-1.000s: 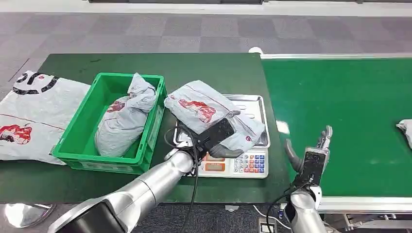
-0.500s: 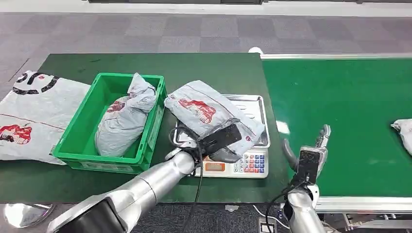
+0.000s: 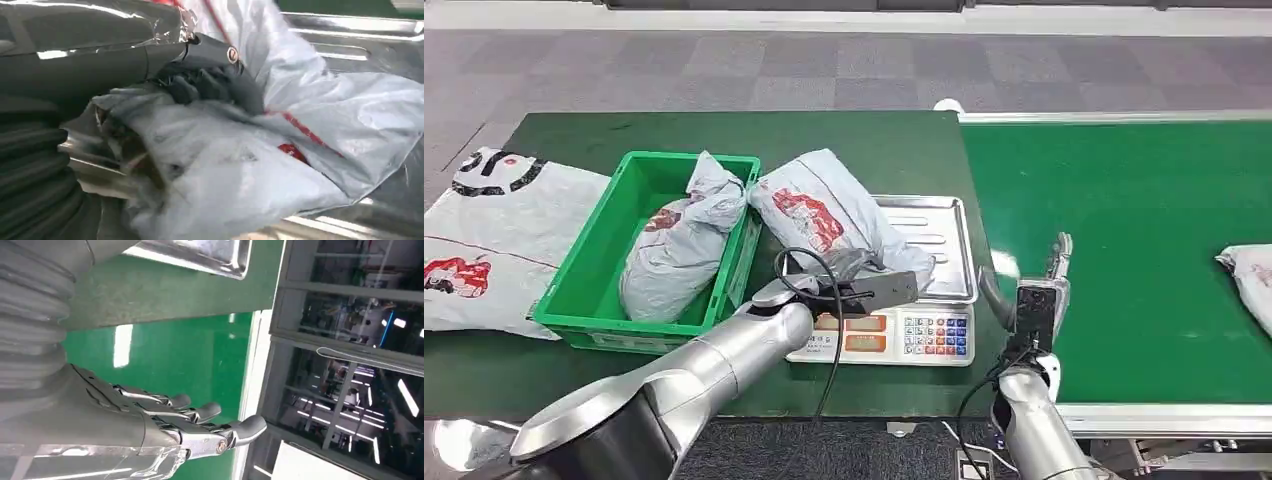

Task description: Moved the parcel from conveyor to table for the left to box.

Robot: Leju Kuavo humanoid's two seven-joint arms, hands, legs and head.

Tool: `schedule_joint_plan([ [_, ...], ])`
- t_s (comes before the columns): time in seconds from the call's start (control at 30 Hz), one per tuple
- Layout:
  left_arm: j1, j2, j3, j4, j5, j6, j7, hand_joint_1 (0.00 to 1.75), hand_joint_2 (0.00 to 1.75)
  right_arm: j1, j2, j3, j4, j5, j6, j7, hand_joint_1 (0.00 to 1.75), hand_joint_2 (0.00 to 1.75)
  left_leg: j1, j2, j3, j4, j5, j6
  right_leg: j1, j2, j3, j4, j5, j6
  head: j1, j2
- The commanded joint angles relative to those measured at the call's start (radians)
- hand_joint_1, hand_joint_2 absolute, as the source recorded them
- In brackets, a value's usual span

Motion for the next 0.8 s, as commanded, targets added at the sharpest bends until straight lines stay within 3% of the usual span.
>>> schedule_joint_plan([
  [0.03, -0.013, 0.045, -0.069, 0.055, -0.01, 0.023, -0.03, 1.75, 1.75, -0.039, -0.024, 0.054, 0.076, -0.02, 0.002, 0.0, 0.0, 1.75, 0.001, 0.005, 0.004, -0.002, 0.001, -0.001, 0.001, 0.005, 0.002, -0.003, 0.002, -0.002, 0.0, 0.0],
  [0.33, -0.006, 0.052, -0.025, 0.047, 0.022, 0.029, -0.086, 1.75, 1.75, -0.038, -0.027, 0.053, 0.076, -0.024, 0.007, 0.0, 0.0, 1.75, 0.001, 0.004, 0.002, -0.002, 0.004, -0.002, 0.001, 0.003, 0.001, -0.002, 0.005, -0.003, 0.0, 0.0],
  [0.53, -0.002, 0.043, 0.022, 0.04, 0.059, -0.067, -0.168, 1.75, 1.75, -0.025, -0.038, 0.05, 0.065, -0.028, 0.008, 0.0, 0.0, 1.75, 0.001, 0.003, 0.003, -0.002, 0.004, -0.001, 0.001, 0.003, 0.002, -0.002, 0.005, -0.003, 0.0, 0.0],
  [0.6, 0.001, 0.039, 0.072, 0.022, 0.097, -0.075, -0.251, 1.75, 1.75, -0.026, -0.04, 0.048, 0.063, -0.027, 0.007, 0.0, 0.0, 1.75, 0.001, 0.002, 0.003, -0.001, 0.004, -0.001, 0.001, 0.002, 0.002, -0.002, 0.004, -0.003, 0.0, 0.0],
  [0.73, -0.004, 0.044, 0.143, -0.024, 0.102, 0.104, -0.465, 1.75, 1.75, -0.028, -0.039, 0.048, 0.056, -0.021, 0.014, 0.0, 0.0, 1.75, 0.0, 0.002, 0.002, -0.001, 0.004, -0.001, 0.001, 0.002, 0.001, -0.001, 0.004, -0.002, 0.0, 0.0],
  [0.8, -0.011, 0.047, 0.145, -0.022, 0.103, 0.102, -0.464, 1.75, 1.75, -0.031, -0.038, 0.048, 0.059, -0.021, 0.015, 0.0, 0.0, 1.75, 0.001, 0.001, 0.0, 0.0, 0.004, -0.001, 0.001, 0.001, 0.0, -0.001, 0.003, -0.003, 0.0, 0.0],
])
